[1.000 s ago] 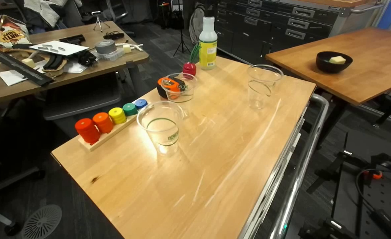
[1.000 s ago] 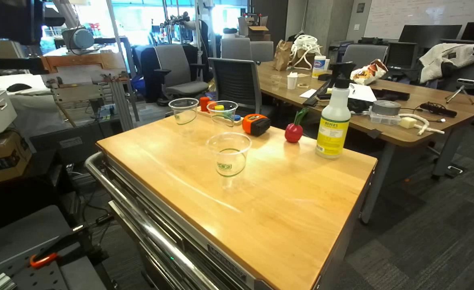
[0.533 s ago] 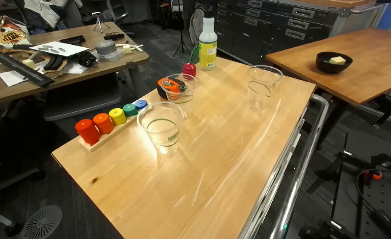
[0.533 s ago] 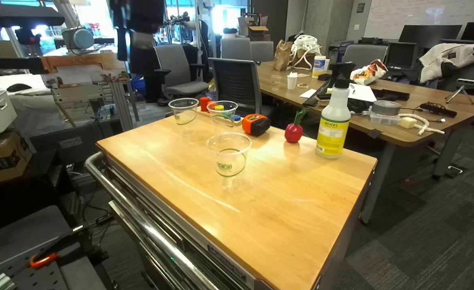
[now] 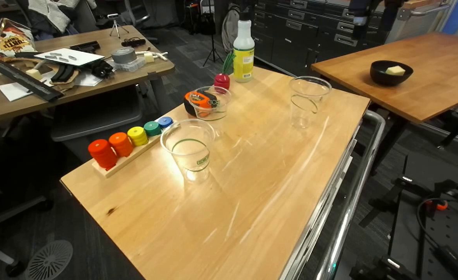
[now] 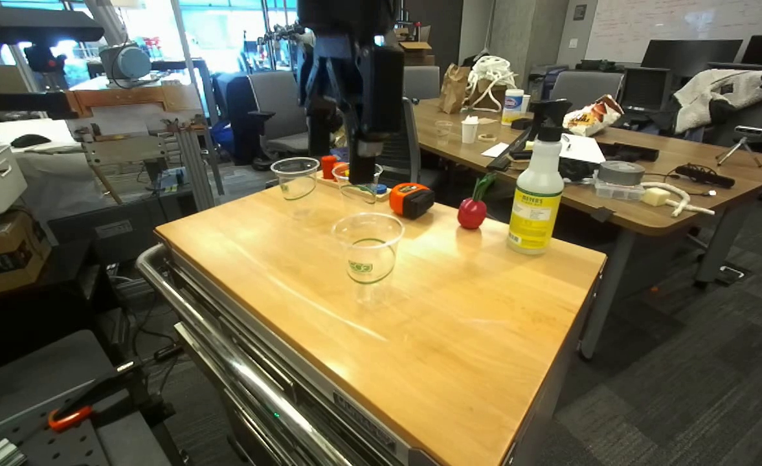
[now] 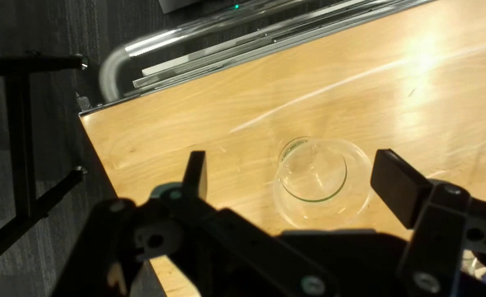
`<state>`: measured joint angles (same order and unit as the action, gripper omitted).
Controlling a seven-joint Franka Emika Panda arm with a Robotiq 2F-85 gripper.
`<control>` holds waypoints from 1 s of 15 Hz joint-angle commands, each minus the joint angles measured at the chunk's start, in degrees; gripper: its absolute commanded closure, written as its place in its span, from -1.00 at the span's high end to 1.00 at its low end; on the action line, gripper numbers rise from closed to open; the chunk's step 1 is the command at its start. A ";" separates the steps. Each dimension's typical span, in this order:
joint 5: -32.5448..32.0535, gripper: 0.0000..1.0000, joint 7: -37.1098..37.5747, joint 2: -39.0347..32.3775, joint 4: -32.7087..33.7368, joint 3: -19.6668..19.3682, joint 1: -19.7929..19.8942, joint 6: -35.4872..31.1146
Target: Pick up the cup on the right, place it into the cup in the middle, and finally place both into the cup on the left
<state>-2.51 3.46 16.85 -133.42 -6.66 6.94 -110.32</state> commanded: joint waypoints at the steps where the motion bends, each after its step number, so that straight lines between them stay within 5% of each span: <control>1: 0.99 1.00 0.44 -7.74 4.83 -0.09 0.02 -1.90; 14: 2.40 1.00 0.07 -22.81 10.83 0.69 -0.70 -2.54; 15: 2.70 0.86 -0.23 -23.42 10.97 0.75 -0.69 -3.22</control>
<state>-1.52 3.64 -4.25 -124.74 -6.12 6.49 -112.91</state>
